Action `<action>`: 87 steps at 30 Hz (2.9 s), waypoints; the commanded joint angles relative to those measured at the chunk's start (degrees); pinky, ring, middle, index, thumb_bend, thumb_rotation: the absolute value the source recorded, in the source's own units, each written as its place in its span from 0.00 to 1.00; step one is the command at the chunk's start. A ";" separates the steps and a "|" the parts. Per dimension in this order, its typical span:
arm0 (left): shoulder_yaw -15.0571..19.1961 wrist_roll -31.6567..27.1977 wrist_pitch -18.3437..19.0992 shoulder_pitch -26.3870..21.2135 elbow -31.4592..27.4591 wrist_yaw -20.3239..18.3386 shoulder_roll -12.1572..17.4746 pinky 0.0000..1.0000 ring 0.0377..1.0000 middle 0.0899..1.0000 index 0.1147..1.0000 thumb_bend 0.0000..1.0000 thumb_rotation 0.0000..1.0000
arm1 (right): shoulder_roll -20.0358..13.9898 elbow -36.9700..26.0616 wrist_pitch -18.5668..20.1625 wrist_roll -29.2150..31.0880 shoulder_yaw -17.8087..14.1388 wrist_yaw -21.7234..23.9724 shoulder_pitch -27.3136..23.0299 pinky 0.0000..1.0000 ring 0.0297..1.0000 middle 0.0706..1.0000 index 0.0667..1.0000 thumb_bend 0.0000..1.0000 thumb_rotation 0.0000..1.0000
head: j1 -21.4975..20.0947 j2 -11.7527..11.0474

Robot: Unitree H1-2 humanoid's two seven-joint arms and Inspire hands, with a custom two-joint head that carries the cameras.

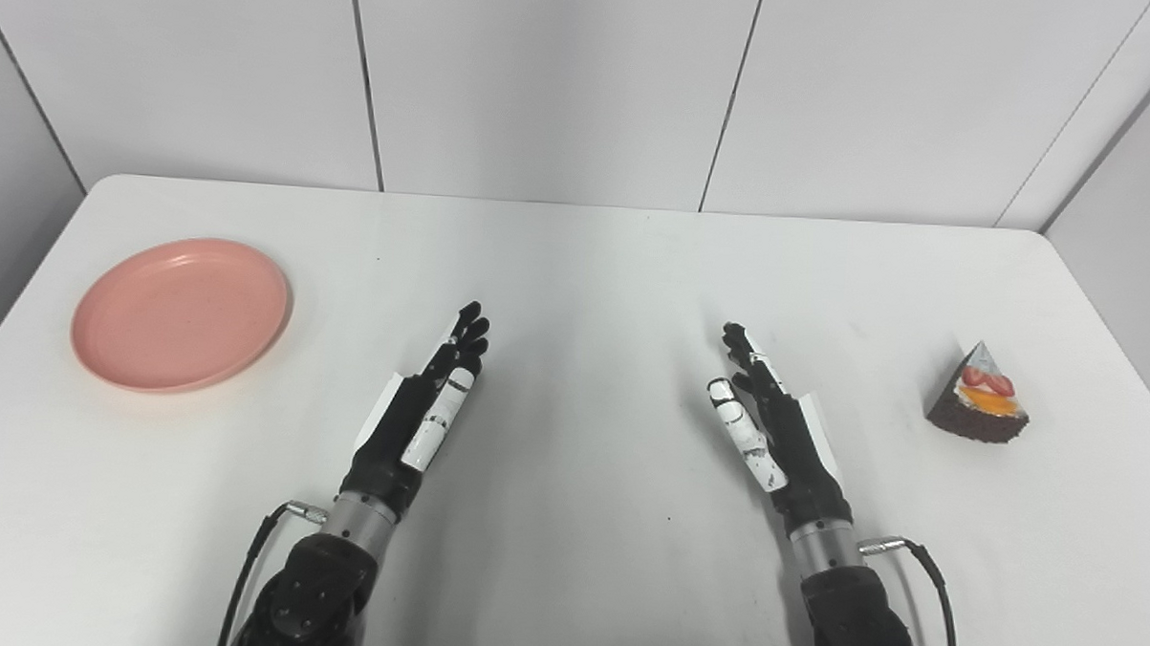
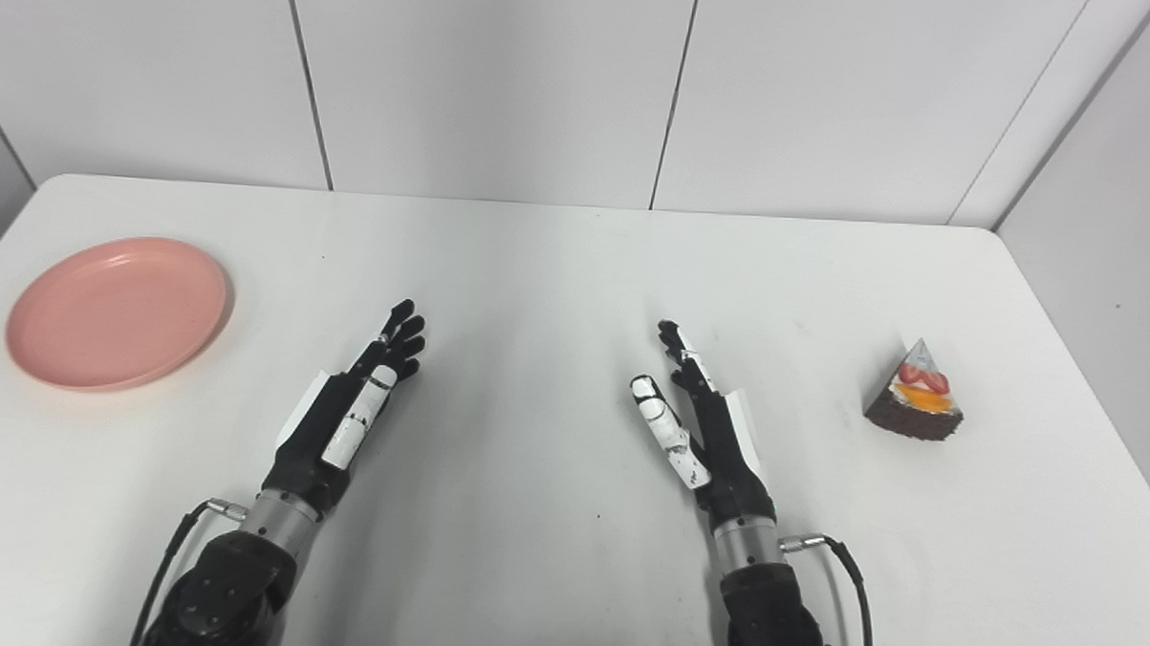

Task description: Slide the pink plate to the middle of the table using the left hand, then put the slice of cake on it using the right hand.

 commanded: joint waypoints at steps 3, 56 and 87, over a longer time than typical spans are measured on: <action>-0.25 1.18 4.13 1.68 2.31 -0.23 0.70 0.94 0.97 0.98 0.97 0.41 0.99 | -0.08 -0.24 0.22 0.19 0.50 0.94 0.08 0.88 0.92 0.92 0.91 0.31 1.00 | 0.09 -0.15; -0.30 0.99 4.26 1.55 2.54 -0.18 0.45 0.95 0.97 0.98 0.97 0.40 1.00 | -0.32 0.86 -0.75 0.39 0.46 0.80 -0.15 0.88 0.92 0.92 0.91 0.33 1.00 | 0.35 -0.49; -0.93 1.55 5.18 1.31 2.52 -0.04 0.02 0.96 0.99 0.99 0.98 0.42 1.00 | -1.10 1.41 -0.87 0.68 0.41 1.12 -0.39 0.88 0.92 0.92 0.92 0.33 1.00 | 1.91 -0.82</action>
